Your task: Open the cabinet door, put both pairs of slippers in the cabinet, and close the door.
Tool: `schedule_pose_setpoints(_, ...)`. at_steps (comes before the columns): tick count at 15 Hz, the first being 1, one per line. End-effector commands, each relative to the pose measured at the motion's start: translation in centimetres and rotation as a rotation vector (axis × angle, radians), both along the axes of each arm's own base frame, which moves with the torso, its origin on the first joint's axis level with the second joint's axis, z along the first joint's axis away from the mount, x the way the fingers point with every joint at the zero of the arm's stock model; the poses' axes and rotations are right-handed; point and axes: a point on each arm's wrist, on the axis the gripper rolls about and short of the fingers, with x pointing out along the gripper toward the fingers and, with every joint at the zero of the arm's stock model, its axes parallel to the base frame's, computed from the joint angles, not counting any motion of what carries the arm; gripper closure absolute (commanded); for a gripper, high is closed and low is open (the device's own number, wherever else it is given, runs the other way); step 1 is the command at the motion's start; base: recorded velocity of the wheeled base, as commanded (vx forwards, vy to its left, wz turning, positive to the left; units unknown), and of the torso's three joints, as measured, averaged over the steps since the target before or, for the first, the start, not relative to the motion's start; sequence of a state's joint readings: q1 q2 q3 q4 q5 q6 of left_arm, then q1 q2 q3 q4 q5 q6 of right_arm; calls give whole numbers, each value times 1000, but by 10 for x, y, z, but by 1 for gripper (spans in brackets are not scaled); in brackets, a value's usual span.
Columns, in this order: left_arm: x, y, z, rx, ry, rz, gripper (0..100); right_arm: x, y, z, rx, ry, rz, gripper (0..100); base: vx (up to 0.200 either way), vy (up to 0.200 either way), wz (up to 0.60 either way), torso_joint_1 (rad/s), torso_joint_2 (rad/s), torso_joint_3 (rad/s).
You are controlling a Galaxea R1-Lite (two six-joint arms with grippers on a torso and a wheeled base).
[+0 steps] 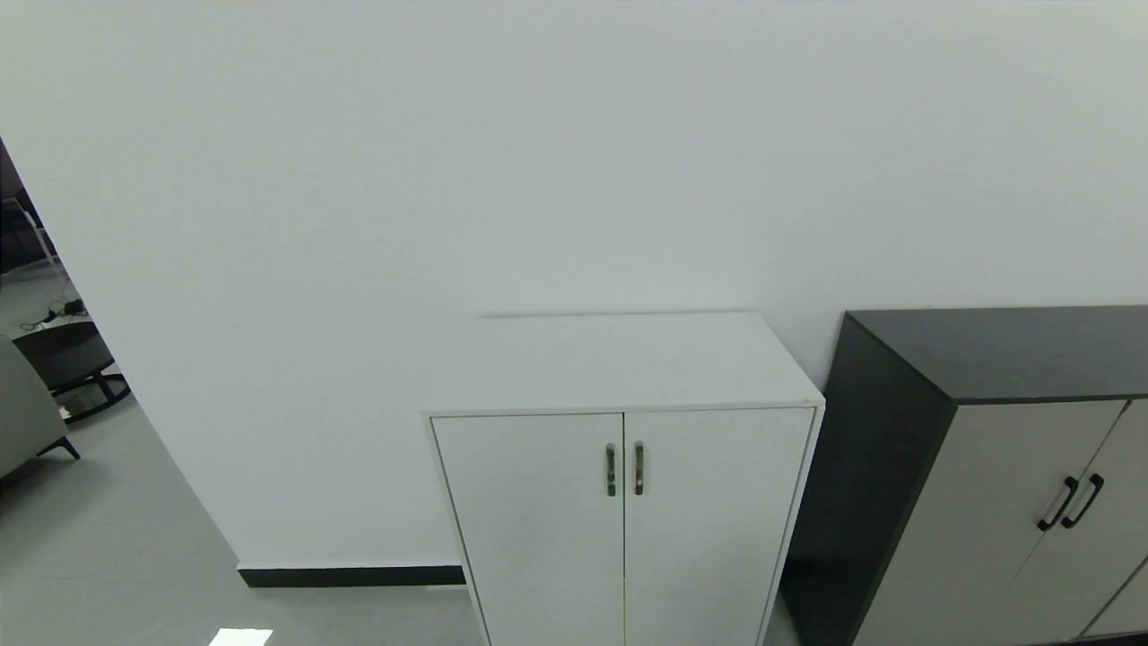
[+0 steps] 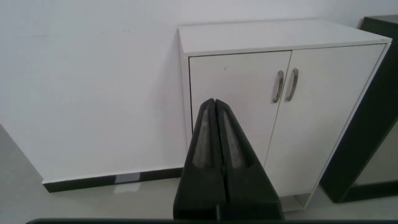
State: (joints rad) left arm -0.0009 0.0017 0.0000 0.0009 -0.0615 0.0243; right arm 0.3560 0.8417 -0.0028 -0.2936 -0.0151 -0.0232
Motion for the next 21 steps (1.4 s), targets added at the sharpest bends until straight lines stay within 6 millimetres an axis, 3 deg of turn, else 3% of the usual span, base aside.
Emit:
schedule_pose_setpoints(1,0,0,0,0,0,1,100,-20,-5,2,42,-86,56,100,0,0,0,0,0,0)
schedule_pose_setpoints(5,0,0,0,0,2,-1,100,-43,-15,-15,30,-24,61,100,0,0,0,0,0,0)
schedule_pose_setpoints(12,0,0,0,-15,1,-1,100,-43,-15,-13,16,-67,71,100,0,0,0,0,0,0)
schedule_pose_setpoints(18,0,0,0,-18,2,-1,100,-50,-19,-12,33,-163,-145,100,0,0,0,0,0,0)
schedule_pose_setpoints(21,0,0,0,-20,2,1,100,-56,-20,-12,60,-229,-151,100,0,0,0,0,0,0)
